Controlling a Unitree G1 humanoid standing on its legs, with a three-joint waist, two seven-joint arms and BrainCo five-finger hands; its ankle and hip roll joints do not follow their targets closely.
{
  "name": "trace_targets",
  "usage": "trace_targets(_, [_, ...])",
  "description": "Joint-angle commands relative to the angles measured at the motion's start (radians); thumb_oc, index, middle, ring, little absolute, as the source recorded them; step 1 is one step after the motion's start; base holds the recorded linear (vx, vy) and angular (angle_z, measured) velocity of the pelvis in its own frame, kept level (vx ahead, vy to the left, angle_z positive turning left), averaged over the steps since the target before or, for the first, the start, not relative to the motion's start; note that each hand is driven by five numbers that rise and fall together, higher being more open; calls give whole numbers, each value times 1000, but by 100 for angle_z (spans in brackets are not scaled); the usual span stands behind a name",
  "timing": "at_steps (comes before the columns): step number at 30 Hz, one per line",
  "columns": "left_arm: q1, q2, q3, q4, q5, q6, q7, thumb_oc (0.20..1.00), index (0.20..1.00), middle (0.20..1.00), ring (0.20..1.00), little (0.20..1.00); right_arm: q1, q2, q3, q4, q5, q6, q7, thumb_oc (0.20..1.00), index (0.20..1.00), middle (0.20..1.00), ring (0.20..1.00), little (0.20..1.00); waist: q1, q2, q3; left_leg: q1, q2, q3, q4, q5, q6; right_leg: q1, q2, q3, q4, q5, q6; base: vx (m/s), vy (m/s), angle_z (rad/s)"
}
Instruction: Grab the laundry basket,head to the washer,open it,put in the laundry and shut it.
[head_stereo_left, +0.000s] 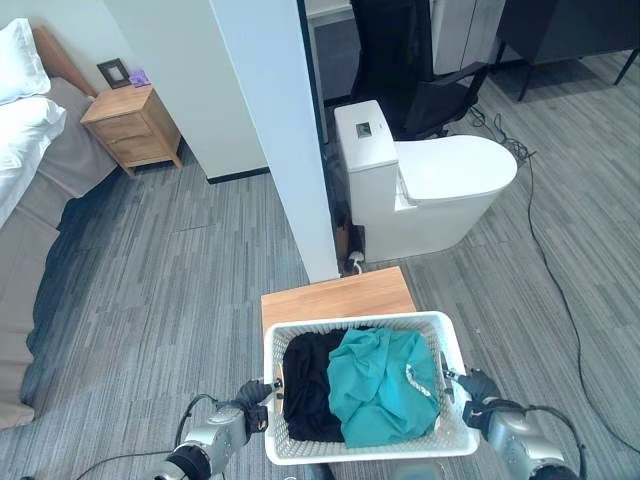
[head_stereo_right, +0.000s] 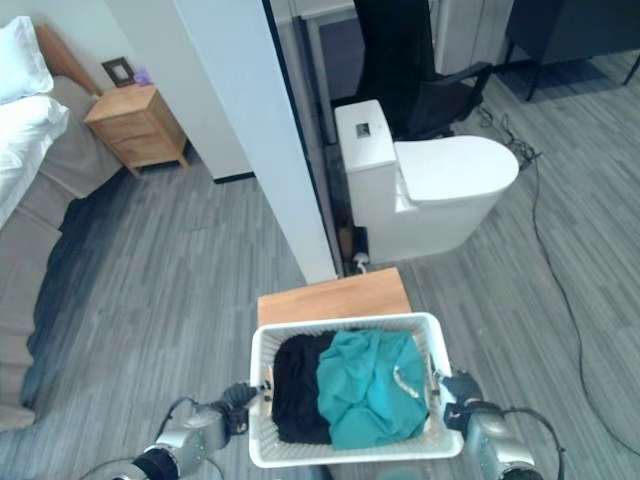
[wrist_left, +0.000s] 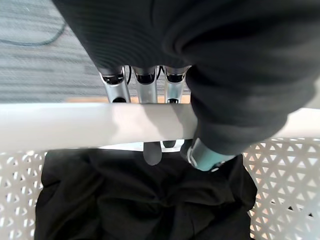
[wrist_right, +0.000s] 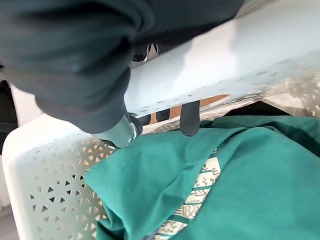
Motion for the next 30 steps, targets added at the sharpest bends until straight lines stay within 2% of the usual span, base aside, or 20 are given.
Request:
trace_targets(1, [-96,-202,-41,-125,-86,-41,-212,200,200,200,200,200,-69,187,158,-20,53,15,208,200,200,200,200,200,21,-30,-54,2,-22,-35,8,48,-42,94,-110,-5,82,78,115,-13,46,1])
trace_targets(11, [-86,-194,-61,-129,-63,-41,-240,200,200,200,200,200,-62,195,266,-18,74,40,289,200,200,200,200,200,43,-44,-72,7,-36,-62,8,42,-35,116,-122,-28,79,96,120,-6,19,9])
trace_targets(20, [-41,-130,-113,-200,-60,-27,-263,200,200,200,200,200,6,161,300,-129,97,34,303,200,200,200,200,200,45,-57,-68,-7,-43,-74,8,42,-33,110,-134,-35,84,122,120,-29,16,4])
trace_targets(30, [-43,-108,-133,-225,-76,-14,-273,200,200,200,200,200,26,126,342,-180,67,46,329,200,200,200,200,200,45,-67,-63,-19,-48,-76,8,40,-34,106,-143,-46,66,148,120,-29,5,3])
